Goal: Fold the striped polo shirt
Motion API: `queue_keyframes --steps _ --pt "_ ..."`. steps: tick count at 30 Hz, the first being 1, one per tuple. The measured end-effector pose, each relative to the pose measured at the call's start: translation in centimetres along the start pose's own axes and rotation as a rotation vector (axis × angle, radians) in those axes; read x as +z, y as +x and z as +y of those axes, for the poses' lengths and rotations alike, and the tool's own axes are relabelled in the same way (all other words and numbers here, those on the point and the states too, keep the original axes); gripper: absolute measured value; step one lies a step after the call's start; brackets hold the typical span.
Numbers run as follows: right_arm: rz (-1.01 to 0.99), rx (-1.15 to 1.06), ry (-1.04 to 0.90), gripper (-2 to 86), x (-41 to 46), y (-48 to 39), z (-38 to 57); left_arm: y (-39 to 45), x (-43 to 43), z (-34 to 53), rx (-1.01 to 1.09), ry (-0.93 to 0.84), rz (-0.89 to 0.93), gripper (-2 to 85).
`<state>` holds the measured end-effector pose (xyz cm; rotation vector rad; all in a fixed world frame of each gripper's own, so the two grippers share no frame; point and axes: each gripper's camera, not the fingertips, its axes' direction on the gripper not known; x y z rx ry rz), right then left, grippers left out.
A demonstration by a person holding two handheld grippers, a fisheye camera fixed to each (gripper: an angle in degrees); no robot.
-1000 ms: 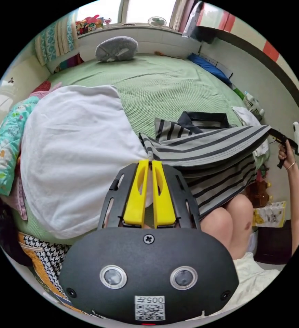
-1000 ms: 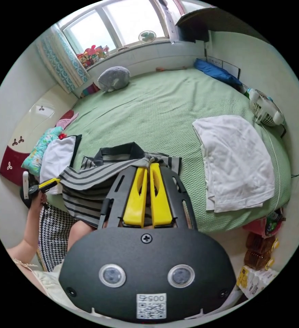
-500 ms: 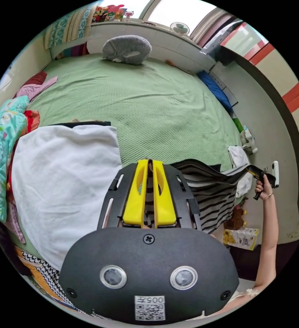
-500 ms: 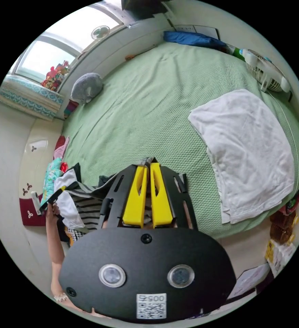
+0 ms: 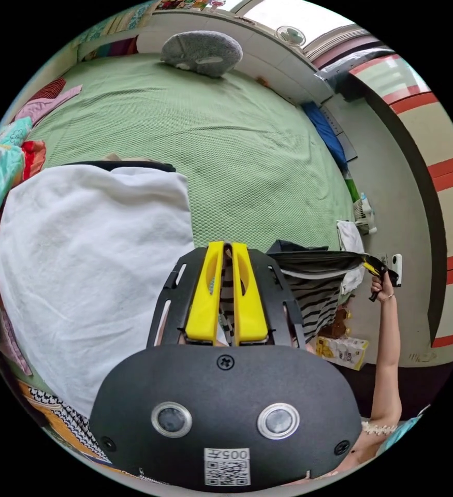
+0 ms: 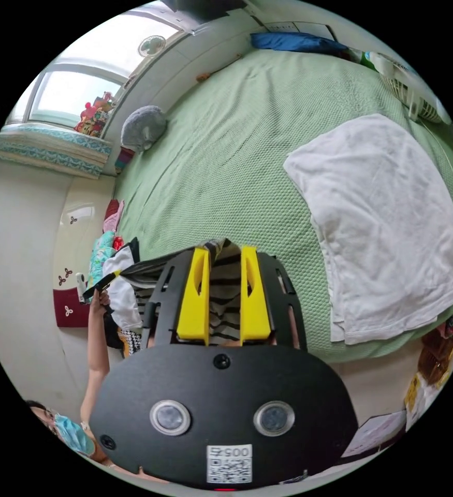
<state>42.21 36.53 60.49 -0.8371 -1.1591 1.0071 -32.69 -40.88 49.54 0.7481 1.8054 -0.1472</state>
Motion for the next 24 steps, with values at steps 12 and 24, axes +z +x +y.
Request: queue_keyframes --steps 12,24 --pt "0.023 -0.018 0.024 8.5 1.4 0.2 -1.6 2.9 2.2 0.6 0.105 0.019 -0.057 -0.6" --pt "-0.053 -0.028 -0.039 10.5 3.0 -2.2 -2.4 14.9 15.8 3.5 0.307 -0.091 -0.002 -0.7"
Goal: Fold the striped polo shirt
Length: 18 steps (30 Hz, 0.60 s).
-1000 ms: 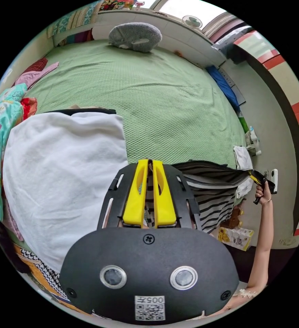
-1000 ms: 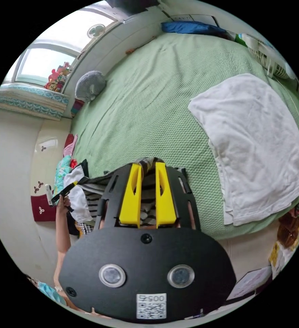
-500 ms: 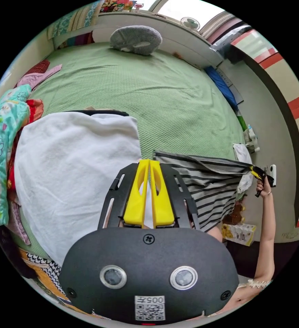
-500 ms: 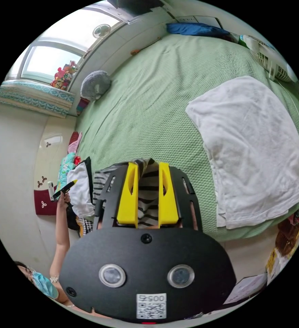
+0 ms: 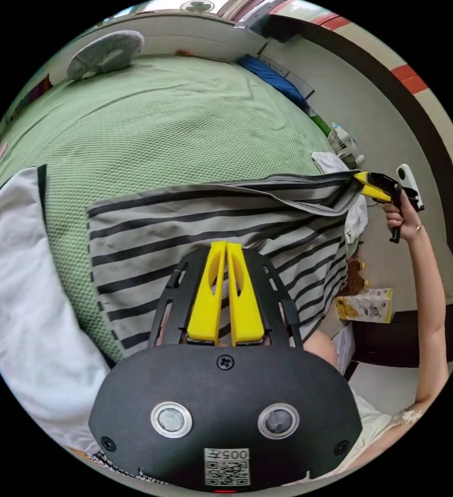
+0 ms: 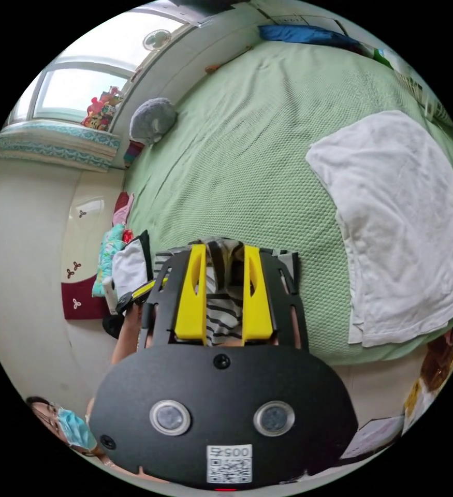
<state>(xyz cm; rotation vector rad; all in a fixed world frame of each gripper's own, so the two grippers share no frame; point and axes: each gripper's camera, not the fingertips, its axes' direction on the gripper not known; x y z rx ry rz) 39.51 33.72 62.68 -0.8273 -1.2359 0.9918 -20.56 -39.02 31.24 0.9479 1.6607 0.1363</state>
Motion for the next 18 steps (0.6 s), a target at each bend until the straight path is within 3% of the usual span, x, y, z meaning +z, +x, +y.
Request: queue_keyframes --steps 3,6,10,18 --pt "-0.037 -0.042 -0.014 12.3 -0.7 -1.2 0.1 1.0 2.1 -1.0 -0.034 -0.002 -0.102 -0.6" --pt "-0.015 -0.095 0.043 12.7 -2.5 -2.8 0.5 1.0 3.3 -1.4 -0.084 -0.017 -0.091 -0.6" --pt "0.111 -0.250 0.105 11.0 -3.3 -6.5 2.0 0.9 2.6 -1.2 -0.118 0.027 -0.137 -0.6" --pt "0.258 -0.524 -0.157 5.8 5.4 -13.0 6.0 1.3 -0.3 1.1 -0.144 0.085 -0.180 -0.7"
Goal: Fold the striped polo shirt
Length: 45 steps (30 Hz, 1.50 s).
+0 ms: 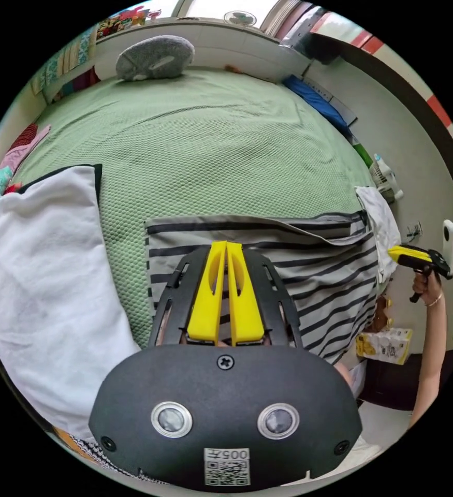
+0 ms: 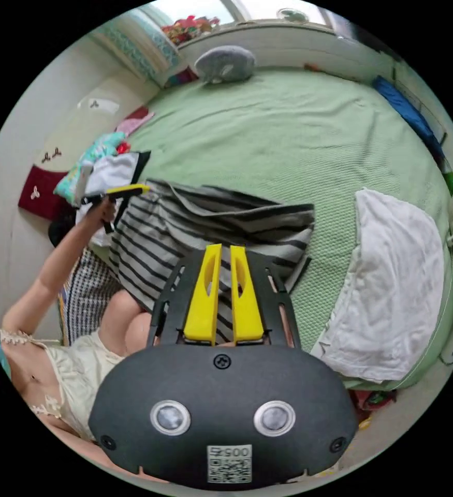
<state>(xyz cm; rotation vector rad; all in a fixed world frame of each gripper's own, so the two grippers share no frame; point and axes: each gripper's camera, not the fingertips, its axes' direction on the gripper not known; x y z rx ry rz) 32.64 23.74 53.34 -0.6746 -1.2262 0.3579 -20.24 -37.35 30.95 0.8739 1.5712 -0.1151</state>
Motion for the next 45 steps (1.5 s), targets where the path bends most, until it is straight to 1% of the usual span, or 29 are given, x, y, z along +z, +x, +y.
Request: queue_keyframes --steps 3,7,9,12,14,16,18,19,21,23,26,29,31,34,36,38,40,43,45 --pt "0.013 -0.044 -0.066 3.8 3.6 -3.2 -1.1 1.3 -0.8 2.4 0.058 -0.003 -0.005 -0.7" --pt "-0.052 -0.010 -0.031 0.2 6.2 -6.8 -3.7 3.5 -1.8 6.2 0.123 -0.007 0.007 -0.7" --pt "-0.034 0.047 -0.006 -0.5 6.6 -7.8 -5.0 4.6 -1.9 8.0 0.157 -0.016 0.015 -0.7" --pt "0.020 0.161 0.095 -0.9 5.6 -8.7 -6.4 6.4 -1.8 10.8 0.200 -0.035 -0.018 -0.7" --pt "0.115 0.274 0.170 -0.9 4.3 -9.1 -6.6 7.6 -1.5 12.9 0.227 -0.049 -0.046 -0.7" --pt "0.169 0.305 0.220 -0.9 3.2 -10.0 -6.2 8.4 -1.2 14.4 0.235 -0.058 -0.051 -0.7" --pt "0.184 0.271 0.258 -1.0 2.1 -11.6 -5.2 8.9 -1.0 16.0 0.227 -0.067 -0.042 -0.7" --pt "0.169 0.215 0.265 -1.0 1.5 -13.0 -4.3 9.2 -1.1 17.0 0.220 -0.072 -0.029 -0.7" --pt "0.202 0.124 0.249 -1.0 1.0 -15.6 -2.3 9.6 -1.5 18.7 0.218 -0.059 -0.018 -0.7" --pt "0.365 0.027 0.221 -1.0 0.8 -19.2 1.4 9.9 -2.1 20.9 0.199 -0.044 -0.060 -0.7" --pt "0.497 -0.035 0.202 -1.0 1.1 -23.4 6.9 10.4 -2.7 23.7 0.175 -0.030 -0.096 -0.7" --pt "0.515 0.021 0.168 -1.0 2.0 -26.9 12.0 10.9 -2.9 26.4 0.119 -0.011 -0.121 -0.6" --pt "0.480 0.048 0.180 -1.0 2.8 -28.9 14.6 11.1 -2.9 27.7 0.068 0.008 -0.127 -0.6" --pt "0.504 0.135 0.190 -1.0 4.5 -31.5 17.8 12.1 -3.0 29.7 0.028 0.036 -0.171 -0.6" --pt "0.493 0.164 0.189 -1.1 5.3 -32.6 19.3 12.6 -2.8 30.6 0.021 0.036 -0.199 -0.6" --pt "0.461 0.181 0.146 -1.1 6.7 -33.4 20.5 13.1 -1.8 31.3 0.043 0.004 -0.237 -0.6" --pt "0.478 0.169 0.144 -1.1 7.6 -34.0 21.2 13.3 -1.7 32.0 0.076 0.019 -0.251 -0.6" --pt "0.498 0.198 0.182 -1.1 8.0 -35.1 22.5 12.7 -2.1 33.0 0.023 0.024 -0.203 -0.6" --pt "0.516 0.229 0.231 -1.2 8.3 -35.9 23.7 12.3 -2.3 33.8 0.028 0.038 -0.181 -0.6"
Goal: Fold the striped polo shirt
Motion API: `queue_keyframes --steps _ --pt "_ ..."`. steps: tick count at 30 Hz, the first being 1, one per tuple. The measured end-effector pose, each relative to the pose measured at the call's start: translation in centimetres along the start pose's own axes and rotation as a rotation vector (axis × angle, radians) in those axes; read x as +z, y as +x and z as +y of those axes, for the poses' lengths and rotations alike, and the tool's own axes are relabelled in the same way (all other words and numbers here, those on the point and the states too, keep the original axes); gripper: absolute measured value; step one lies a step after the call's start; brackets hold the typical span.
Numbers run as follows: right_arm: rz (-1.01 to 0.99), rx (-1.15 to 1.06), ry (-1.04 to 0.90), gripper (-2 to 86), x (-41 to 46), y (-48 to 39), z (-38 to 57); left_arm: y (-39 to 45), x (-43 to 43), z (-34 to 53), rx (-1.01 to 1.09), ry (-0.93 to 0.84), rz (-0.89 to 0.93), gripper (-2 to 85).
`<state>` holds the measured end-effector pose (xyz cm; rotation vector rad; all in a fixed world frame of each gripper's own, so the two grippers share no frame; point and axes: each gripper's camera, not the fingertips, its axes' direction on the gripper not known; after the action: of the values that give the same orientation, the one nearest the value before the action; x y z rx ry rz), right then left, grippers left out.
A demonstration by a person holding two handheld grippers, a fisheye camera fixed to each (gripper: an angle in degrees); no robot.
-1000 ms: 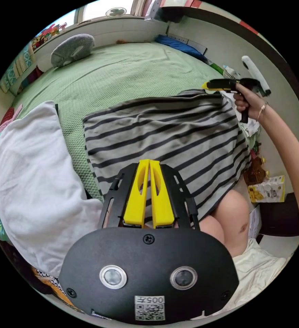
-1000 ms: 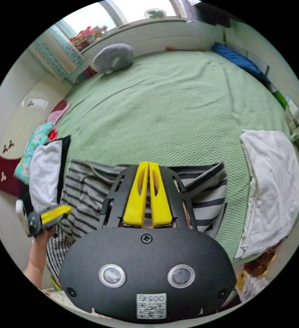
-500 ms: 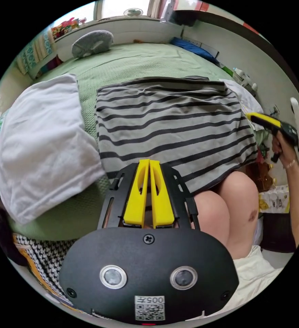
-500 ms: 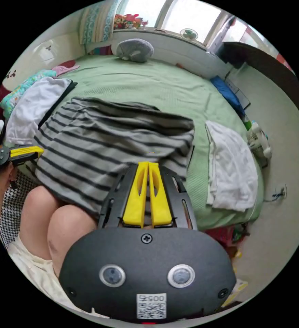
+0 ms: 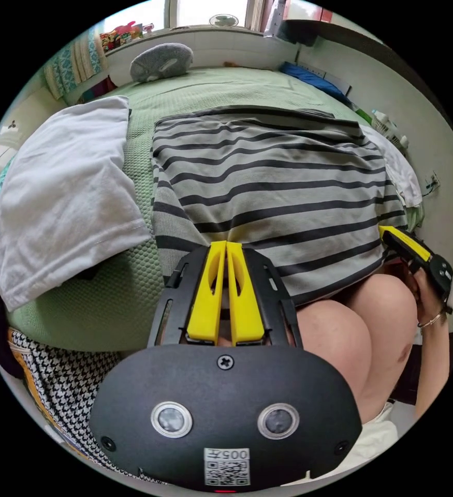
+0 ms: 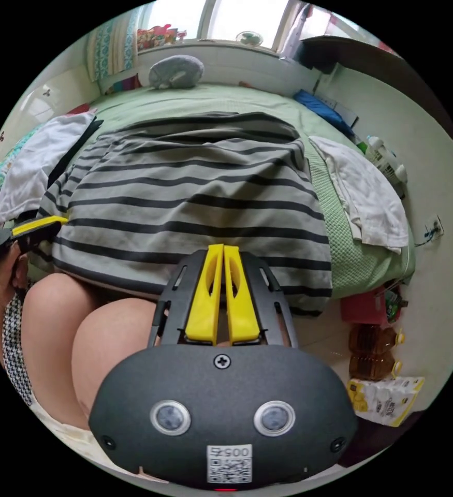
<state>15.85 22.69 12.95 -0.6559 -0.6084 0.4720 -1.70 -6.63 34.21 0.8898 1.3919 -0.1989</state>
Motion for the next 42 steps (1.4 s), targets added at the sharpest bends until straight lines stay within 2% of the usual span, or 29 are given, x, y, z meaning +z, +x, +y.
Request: queue_keyframes --steps 6,8,12,14,18,23,31,36,42 --pt "0.051 0.020 0.067 -1.3 -0.6 -1.2 3.5 -0.1 -0.9 2.6 0.003 0.041 -0.022 -0.5" --pt "-0.067 0.113 0.036 -1.2 -1.1 0.6 4.0 -0.4 -1.4 3.3 -0.019 0.038 -0.026 -0.5" --pt "-0.198 0.149 0.001 -0.6 -2.6 3.6 5.8 -1.4 -3.5 4.7 -0.021 0.064 -0.003 -0.2" --pt "-0.168 0.187 0.091 1.1 -4.8 5.5 8.5 -2.4 -5.9 6.5 -0.036 0.128 0.002 0.0" --pt "-0.076 0.171 0.108 7.0 -6.6 7.8 12.1 -4.2 -8.6 9.4 -0.044 0.152 -0.013 1.2" --pt "-0.072 0.217 0.113 9.9 -6.3 11.4 15.0 -8.0 -8.9 13.0 -0.071 0.150 0.064 11.5" --pt "-0.068 0.138 0.042 11.1 -3.7 12.3 14.0 -11.1 -6.4 14.3 -0.106 0.061 0.134 16.3" --pt "-0.075 0.100 -0.007 11.0 -2.2 13.0 13.3 -11.6 -5.7 13.6 -0.087 0.035 0.136 15.1" --pt "-0.067 0.103 -0.020 3.4 -1.7 13.6 13.5 -11.4 -5.4 13.0 -0.061 0.030 0.122 8.8"
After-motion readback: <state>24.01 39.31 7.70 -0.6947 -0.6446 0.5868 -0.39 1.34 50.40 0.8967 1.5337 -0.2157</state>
